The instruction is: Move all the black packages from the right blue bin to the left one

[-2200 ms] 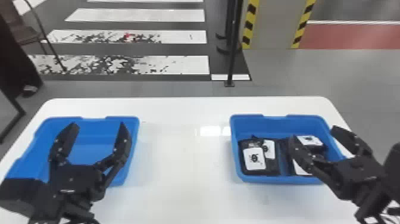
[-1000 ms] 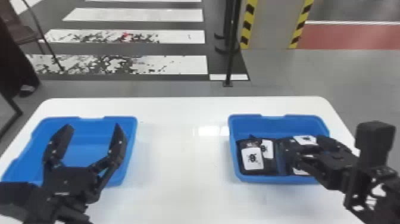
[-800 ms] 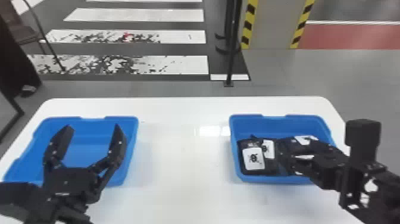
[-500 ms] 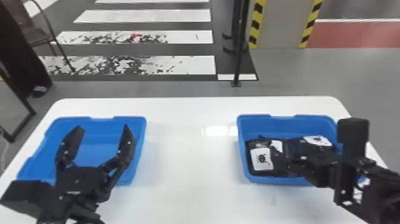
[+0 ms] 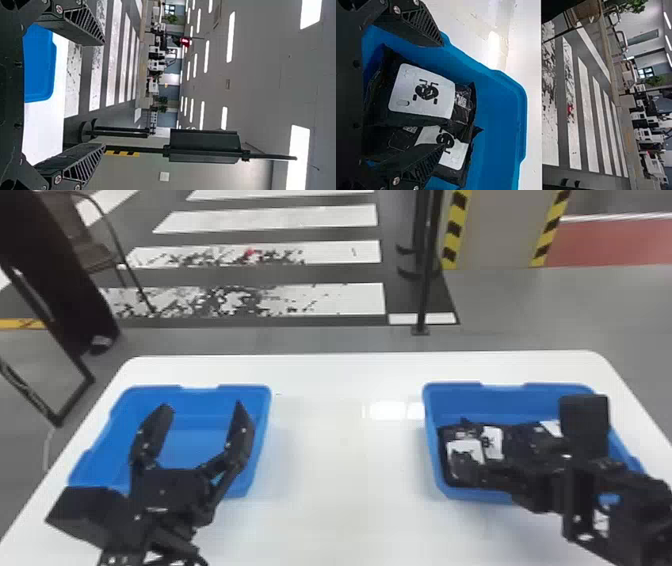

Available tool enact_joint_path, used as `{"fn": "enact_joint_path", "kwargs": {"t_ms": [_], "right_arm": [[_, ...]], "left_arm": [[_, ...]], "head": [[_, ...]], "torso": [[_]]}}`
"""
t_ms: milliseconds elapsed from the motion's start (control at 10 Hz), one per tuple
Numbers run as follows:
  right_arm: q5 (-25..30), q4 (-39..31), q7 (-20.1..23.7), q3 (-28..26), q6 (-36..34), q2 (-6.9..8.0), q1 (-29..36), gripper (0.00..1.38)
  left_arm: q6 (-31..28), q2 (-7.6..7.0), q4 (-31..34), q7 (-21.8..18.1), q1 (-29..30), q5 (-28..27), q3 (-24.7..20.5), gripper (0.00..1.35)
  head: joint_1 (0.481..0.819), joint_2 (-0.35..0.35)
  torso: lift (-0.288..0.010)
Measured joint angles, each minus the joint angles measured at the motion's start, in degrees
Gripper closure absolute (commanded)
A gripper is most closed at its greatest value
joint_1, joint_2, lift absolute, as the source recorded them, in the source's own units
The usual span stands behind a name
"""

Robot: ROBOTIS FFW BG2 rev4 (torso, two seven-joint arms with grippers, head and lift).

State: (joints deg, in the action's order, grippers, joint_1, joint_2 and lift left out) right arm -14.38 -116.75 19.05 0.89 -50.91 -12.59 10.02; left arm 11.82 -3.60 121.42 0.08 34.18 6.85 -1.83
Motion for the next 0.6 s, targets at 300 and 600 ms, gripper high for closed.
{"fn": "enact_joint_path", "kwargs": {"t_ms": [300,600], "right_arm": [[0.73,0.64,-0.07,0.59,-0.13,-0.07,-0.26,0.15],[0.99,2.34,-0.07,0.6,-0.53,-0.16,-0.85,0.21]], "left_arm": [[0.11,0.0,-0.13,-0.08,-0.01,0.0,0.0,0.14],[0.35,0.0,-0.48,-0.28,-0.01,0.0,0.0,0.14]], "head": [[0.695,0.106],[0.695,0.099]], "torso": [[-0.154],[-0.154]]}}
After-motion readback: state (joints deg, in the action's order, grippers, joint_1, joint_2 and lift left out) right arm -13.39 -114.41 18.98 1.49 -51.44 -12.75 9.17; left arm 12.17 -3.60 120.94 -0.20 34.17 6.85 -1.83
